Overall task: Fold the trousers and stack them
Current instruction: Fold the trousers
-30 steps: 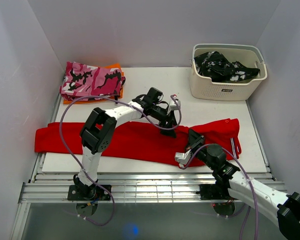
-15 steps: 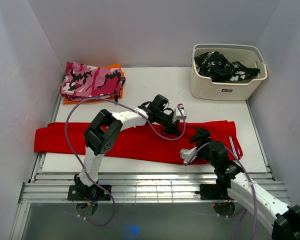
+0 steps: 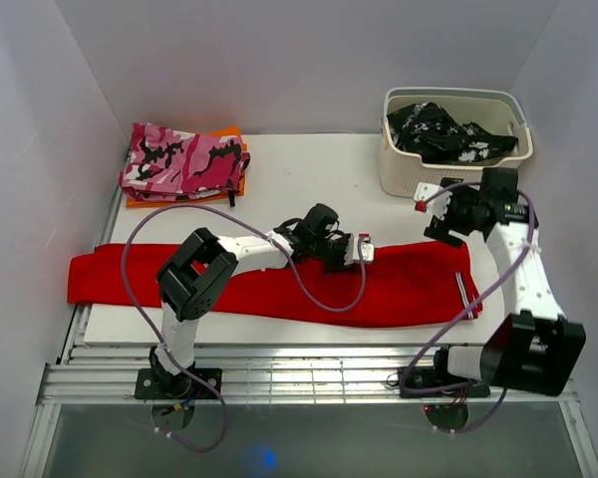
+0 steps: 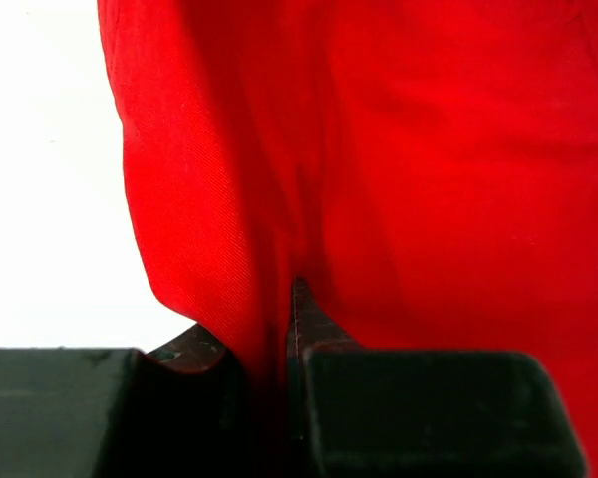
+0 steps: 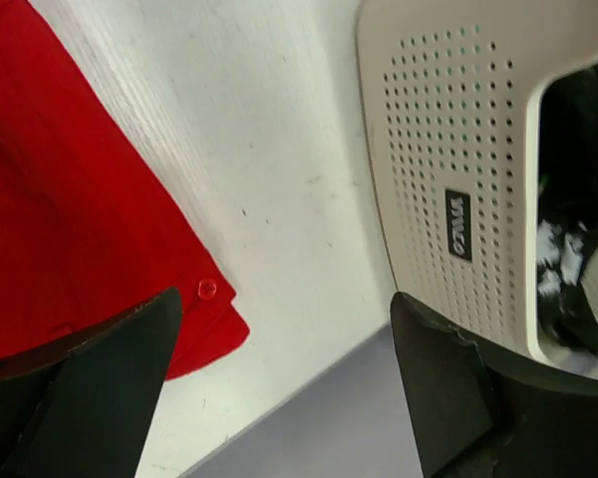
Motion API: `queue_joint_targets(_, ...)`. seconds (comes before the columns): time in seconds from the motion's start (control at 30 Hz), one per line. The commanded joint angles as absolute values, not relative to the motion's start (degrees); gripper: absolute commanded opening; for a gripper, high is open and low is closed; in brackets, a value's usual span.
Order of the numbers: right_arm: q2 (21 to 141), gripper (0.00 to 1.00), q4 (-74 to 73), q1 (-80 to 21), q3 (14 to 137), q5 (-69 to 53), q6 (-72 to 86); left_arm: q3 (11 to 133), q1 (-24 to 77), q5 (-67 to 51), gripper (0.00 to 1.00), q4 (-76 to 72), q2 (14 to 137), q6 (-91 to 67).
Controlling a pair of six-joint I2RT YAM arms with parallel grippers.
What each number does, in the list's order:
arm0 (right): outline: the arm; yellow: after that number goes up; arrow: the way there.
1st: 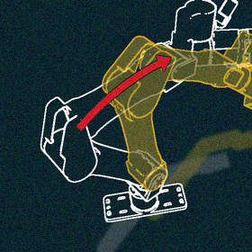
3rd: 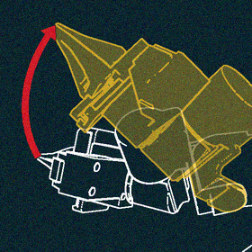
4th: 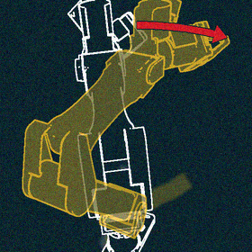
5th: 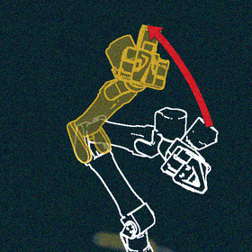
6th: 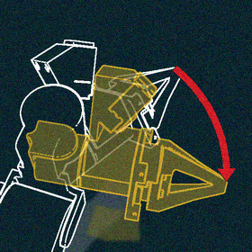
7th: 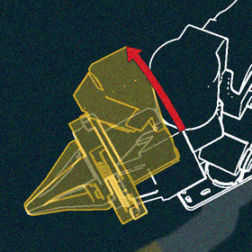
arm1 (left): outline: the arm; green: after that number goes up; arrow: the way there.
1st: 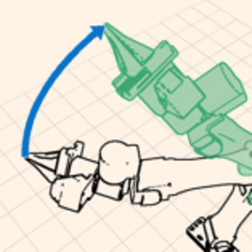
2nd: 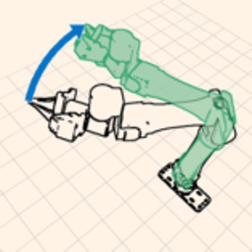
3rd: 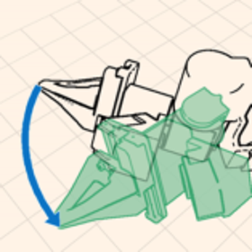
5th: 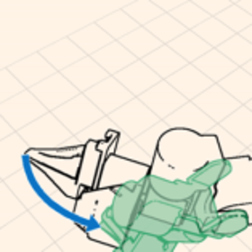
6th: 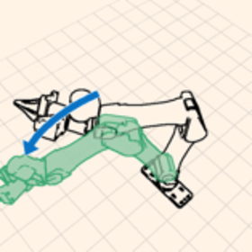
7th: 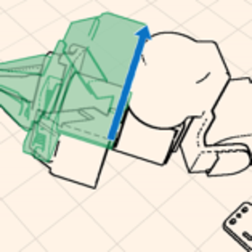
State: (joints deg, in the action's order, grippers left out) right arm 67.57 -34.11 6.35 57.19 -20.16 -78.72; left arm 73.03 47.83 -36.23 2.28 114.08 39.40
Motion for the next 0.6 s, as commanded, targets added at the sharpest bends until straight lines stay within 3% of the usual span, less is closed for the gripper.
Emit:
queue_joint_targets(0.0, 77.67, 0.90, -65.27, 7.21, 70.44, -32.60, -85.42, 68.66, 49.48, -29.64, 0.08, -2.27, 108.81, 46.23)
queue_joint_targets(0.1, 83.40, 0.90, -71.70, 7.12, 74.00, -34.27, -90.17, 64.80, 51.06, -26.38, 0.08, -6.49, 107.06, 49.21)
queue_joint_targets(0.57, 89.55, 0.90, -65.83, -3.78, 67.58, -28.92, -95.36, 54.41, 55.10, -22.77, 0.09, -16.17, 102.48, 61.34)
